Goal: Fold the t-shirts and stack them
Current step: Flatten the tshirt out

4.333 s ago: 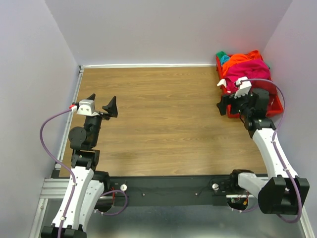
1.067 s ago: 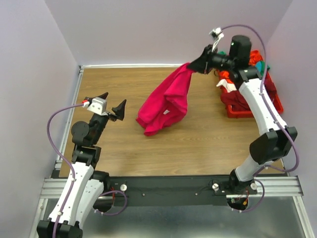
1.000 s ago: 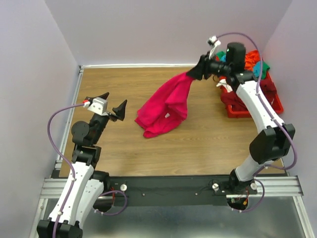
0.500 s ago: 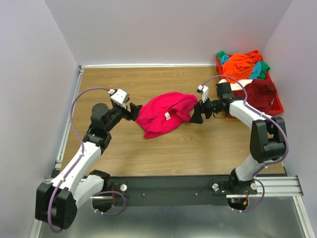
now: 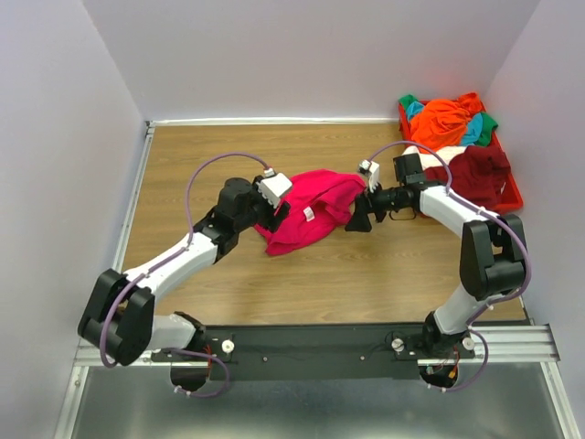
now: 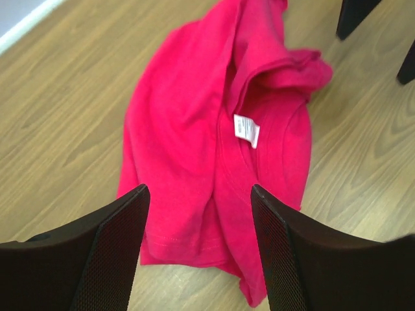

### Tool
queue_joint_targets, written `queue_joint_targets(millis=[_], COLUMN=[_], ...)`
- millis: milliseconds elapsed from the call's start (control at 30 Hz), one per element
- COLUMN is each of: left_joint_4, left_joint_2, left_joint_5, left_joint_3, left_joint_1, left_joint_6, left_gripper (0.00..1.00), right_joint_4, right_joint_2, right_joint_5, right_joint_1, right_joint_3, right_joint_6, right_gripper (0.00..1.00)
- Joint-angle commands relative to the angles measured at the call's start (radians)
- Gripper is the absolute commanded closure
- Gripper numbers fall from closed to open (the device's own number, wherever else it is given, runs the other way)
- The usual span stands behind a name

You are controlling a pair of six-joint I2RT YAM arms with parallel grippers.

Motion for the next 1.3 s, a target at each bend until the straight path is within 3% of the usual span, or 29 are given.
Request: queue_joint_targets(millis=[0, 233, 467, 567, 933, 1033, 1100, 1267], left_joint_4=[-0.033, -0.053, -0.142, -0.158, -0.158, -0.158, -0.158, -0.158], left_joint_2=[0.044, 0.170, 0.346, 0.383, 0.442, 0.457, 0.465, 0.462], left_joint_5=[-0.103, -0.135, -0.174, -0.203, -0.322, -0.338, -0.339, -0.344], left_joint_3=[0.049, 0.130, 0.224, 0.236, 0.228, 0.235, 0.238, 0.253], left_joint_1=[-0.035, -0.064, -0.098, -0.119, -0.142, -0.142, -0.144, -0.144], left_joint_6=[0.121, 0.187, 0.235, 0.250, 0.268, 0.265, 0.264, 0.253], left_gripper=[0.28, 0.33, 0.50, 0.50, 0.50, 0.54, 0.60, 0.76], right_joint_4=[0.020, 0.054, 0.064, 0.064, 0.066, 0.066, 0.064, 0.063], right_joint_2=[0.016, 0.030, 0.038, 0.042, 0.102, 0.137, 0.168, 0.199], right_joint_5=[0.056, 0.129, 0.170, 0.175, 0.222, 0.225, 0.219, 0.225], right_joint_1=[0.004, 0.013, 0.015, 0.015, 0.045, 0.047, 0.051, 0.082], right_joint_3=[0.023, 0.030, 0.043, 0.045, 0.085, 0.112, 0.128, 0.138], right_joint_6=[0.068, 0.139, 0.165, 0.168, 0.202, 0.222, 0.224, 0.213], right_gripper=[0.02, 0.00, 0.01, 0.04, 0.18, 0.24, 0.31, 0.39])
